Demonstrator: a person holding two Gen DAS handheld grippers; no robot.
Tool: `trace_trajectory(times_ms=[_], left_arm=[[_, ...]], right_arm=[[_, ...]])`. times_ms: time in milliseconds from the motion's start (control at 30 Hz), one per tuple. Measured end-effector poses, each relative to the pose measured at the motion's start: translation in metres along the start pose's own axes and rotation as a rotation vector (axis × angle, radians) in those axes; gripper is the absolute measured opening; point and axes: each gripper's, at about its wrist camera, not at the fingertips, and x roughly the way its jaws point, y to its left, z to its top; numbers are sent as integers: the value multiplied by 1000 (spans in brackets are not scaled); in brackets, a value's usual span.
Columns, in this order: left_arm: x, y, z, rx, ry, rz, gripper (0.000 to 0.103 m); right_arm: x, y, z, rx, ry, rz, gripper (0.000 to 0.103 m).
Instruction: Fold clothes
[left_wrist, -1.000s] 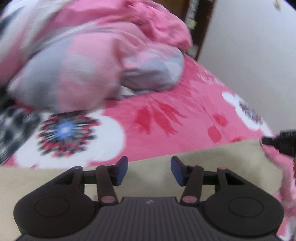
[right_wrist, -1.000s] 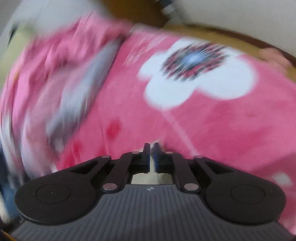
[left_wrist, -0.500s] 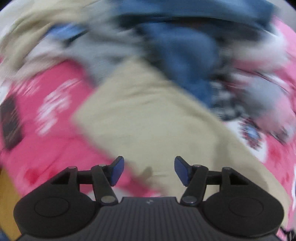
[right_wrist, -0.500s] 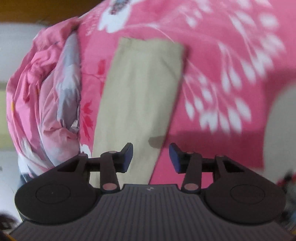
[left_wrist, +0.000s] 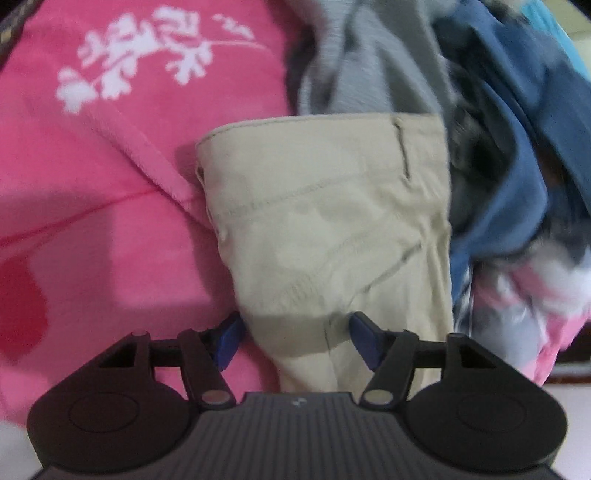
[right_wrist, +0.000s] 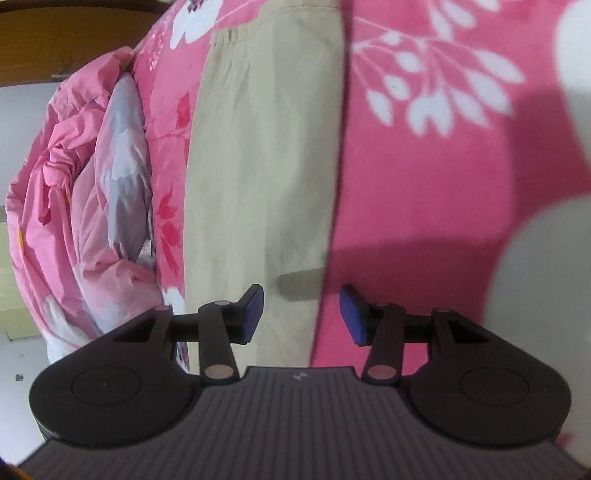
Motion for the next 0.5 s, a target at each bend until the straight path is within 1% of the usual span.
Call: trace_trajectory(times_ms=[33, 133, 200, 233, 267, 300, 367, 433, 467, 500], left_arm=[[3, 1, 3, -14, -7, -15, 63], [10, -1, 7, -21, -13, -32, 53], [15, -1, 9, -27, -15, -36, 48], [16, -1, 9, -29, -18, -35, 44], [17, -1, 9, -28, -22, -32, 38], [18, -4, 8, -19, -28, -25, 34], [19, -10, 6, 5, -41, -8, 25], [17, -21, 4, 39, -57, 20, 19], [15, -25, 3, 47, -65, 26, 17], [12, -29, 2, 51, -72, 30, 16]], right_arm=[[3, 1, 1, 2, -19, 9, 46], [6, 2, 3, 13, -84, 39, 46], [4, -4, 1, 51, -126, 69, 45], [4, -8, 1, 73, -147, 86, 44], [5, -10, 1, 86, -159, 95, 43], [6, -12, 1, 98, -171, 105, 42], [8, -12, 4, 103, -195, 115, 34], [9, -4, 8, 53, -219, 120, 9], [10, 0, 10, 28, -231, 121, 6], [8, 6, 11, -13, -241, 108, 5]])
